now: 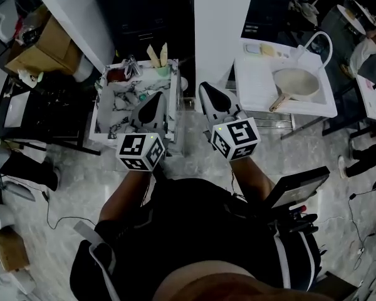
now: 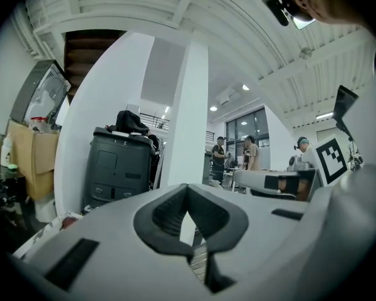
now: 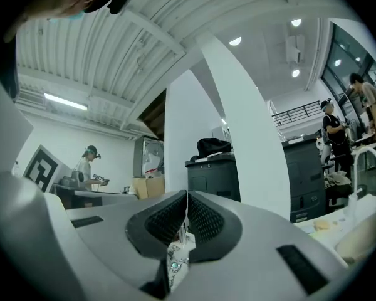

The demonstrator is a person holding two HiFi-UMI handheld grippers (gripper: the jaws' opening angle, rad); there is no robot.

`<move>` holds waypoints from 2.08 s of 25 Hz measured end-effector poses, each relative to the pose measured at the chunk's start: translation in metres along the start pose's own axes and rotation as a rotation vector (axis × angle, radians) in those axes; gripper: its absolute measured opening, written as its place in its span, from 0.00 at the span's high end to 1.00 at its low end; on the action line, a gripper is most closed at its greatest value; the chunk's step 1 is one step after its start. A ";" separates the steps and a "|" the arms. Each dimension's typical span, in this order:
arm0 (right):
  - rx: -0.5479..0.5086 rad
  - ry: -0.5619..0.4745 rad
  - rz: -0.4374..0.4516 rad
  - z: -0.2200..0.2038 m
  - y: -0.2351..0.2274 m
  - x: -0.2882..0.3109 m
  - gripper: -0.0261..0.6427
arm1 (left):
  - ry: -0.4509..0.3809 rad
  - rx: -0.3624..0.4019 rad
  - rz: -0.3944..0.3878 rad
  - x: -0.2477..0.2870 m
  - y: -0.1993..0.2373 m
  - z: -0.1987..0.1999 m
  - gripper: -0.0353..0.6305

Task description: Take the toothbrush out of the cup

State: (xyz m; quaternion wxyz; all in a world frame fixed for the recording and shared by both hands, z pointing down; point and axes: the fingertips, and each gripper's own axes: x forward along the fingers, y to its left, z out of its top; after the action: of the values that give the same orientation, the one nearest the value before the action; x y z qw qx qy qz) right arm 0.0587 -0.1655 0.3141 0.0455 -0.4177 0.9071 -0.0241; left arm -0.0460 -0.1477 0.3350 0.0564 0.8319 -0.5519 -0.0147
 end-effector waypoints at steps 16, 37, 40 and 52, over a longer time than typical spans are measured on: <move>-0.002 0.036 -0.146 -0.018 0.012 0.123 0.92 | 0.016 -0.041 -0.056 0.045 0.135 0.004 0.95; -0.018 0.100 -0.229 -0.062 -0.002 0.213 0.92 | 0.087 -0.062 -0.145 0.099 0.208 -0.027 0.95; -0.008 0.128 -0.201 -0.077 -0.017 0.220 0.89 | 0.109 -0.082 -0.122 0.109 0.206 -0.038 0.95; 0.044 0.266 -0.032 -0.155 -0.067 0.263 0.76 | 0.187 -0.112 0.034 0.148 0.213 -0.088 0.91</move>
State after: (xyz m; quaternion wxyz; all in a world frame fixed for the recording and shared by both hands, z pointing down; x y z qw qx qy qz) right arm -0.0769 -0.4084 0.4576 -0.0663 -0.4243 0.8976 -0.0996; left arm -0.1753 -0.3589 0.4516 0.1544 0.8155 -0.5568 0.0331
